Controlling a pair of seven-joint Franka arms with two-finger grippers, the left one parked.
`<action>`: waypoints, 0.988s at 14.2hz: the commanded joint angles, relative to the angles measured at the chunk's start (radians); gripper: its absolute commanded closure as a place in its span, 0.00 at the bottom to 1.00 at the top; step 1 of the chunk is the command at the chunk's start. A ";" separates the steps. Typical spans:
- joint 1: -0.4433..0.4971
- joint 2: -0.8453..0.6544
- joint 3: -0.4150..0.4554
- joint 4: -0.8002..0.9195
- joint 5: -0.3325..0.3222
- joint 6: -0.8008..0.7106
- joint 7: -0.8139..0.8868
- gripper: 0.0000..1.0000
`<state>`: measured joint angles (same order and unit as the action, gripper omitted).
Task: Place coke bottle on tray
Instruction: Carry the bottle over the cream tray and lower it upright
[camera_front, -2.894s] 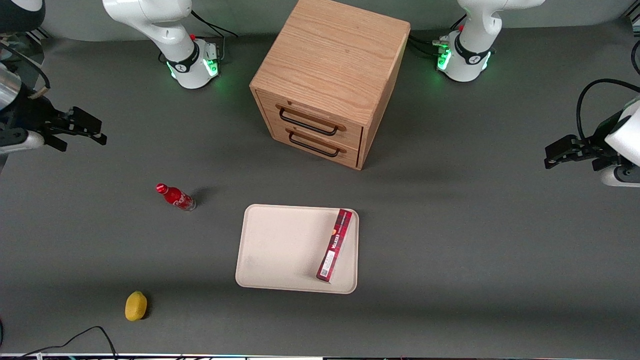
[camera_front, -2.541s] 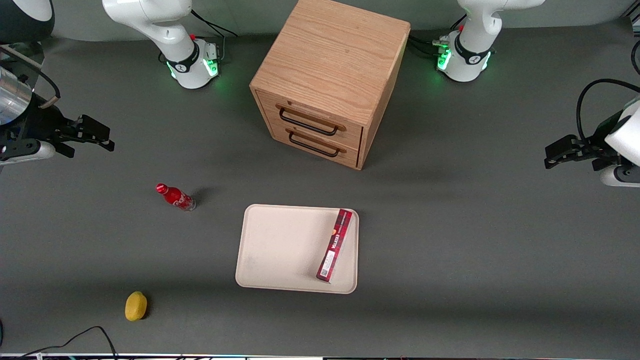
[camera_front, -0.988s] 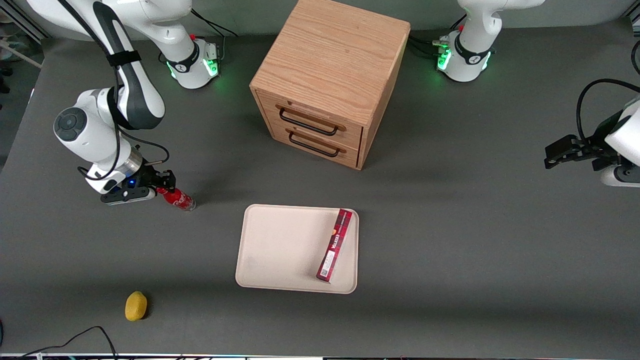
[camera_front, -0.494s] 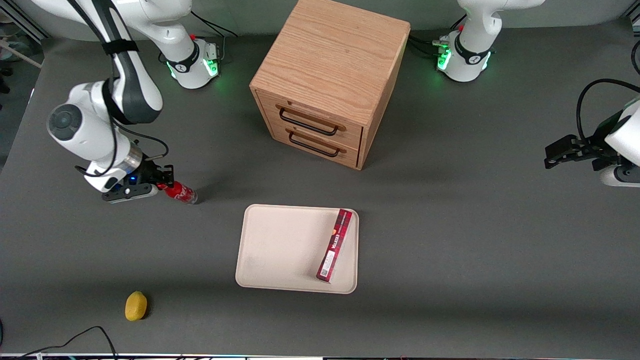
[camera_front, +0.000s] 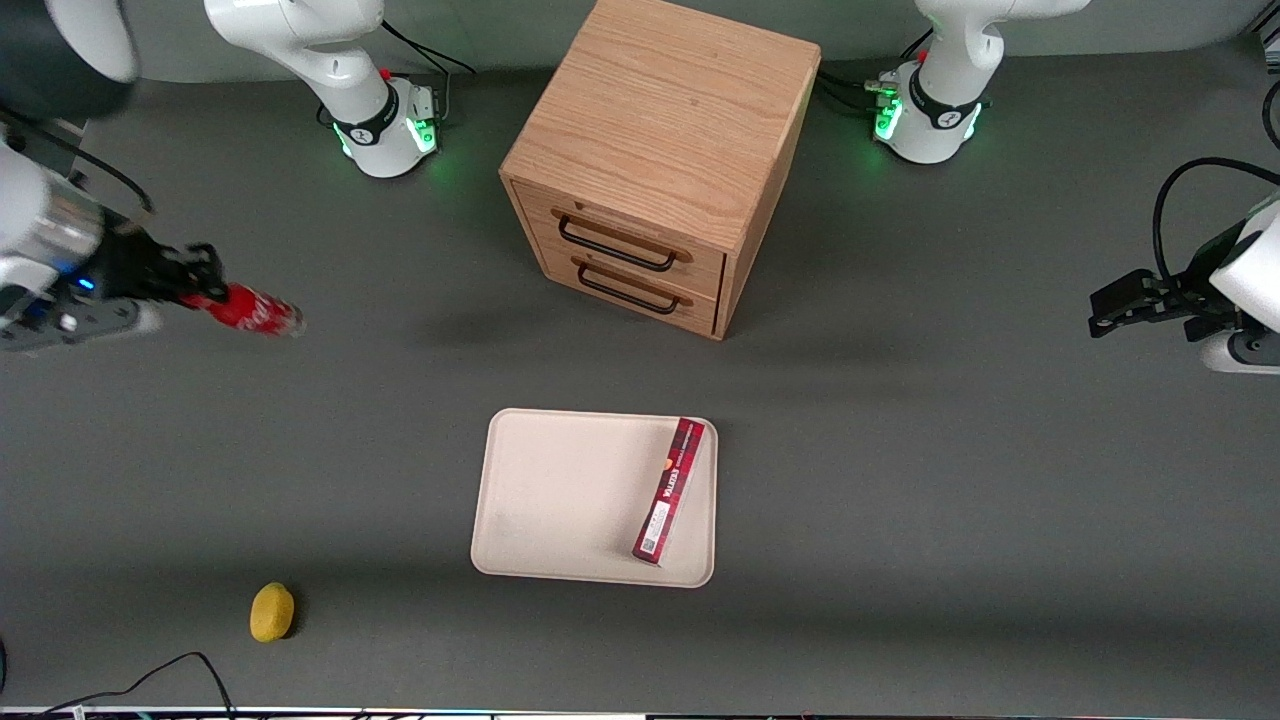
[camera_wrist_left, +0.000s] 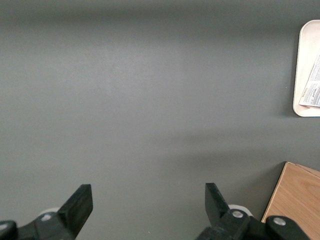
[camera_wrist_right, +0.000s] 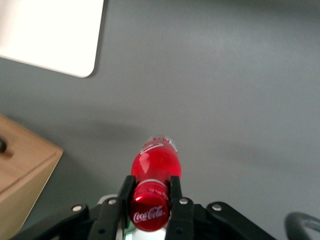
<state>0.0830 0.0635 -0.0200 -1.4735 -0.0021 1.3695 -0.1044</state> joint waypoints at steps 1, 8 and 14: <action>-0.002 0.192 -0.003 0.347 -0.015 -0.216 -0.032 1.00; 0.131 0.453 0.022 0.521 0.014 -0.049 0.177 1.00; 0.265 0.697 0.018 0.526 0.016 0.328 0.379 1.00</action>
<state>0.3328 0.6721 0.0104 -1.0293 0.0067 1.6301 0.2076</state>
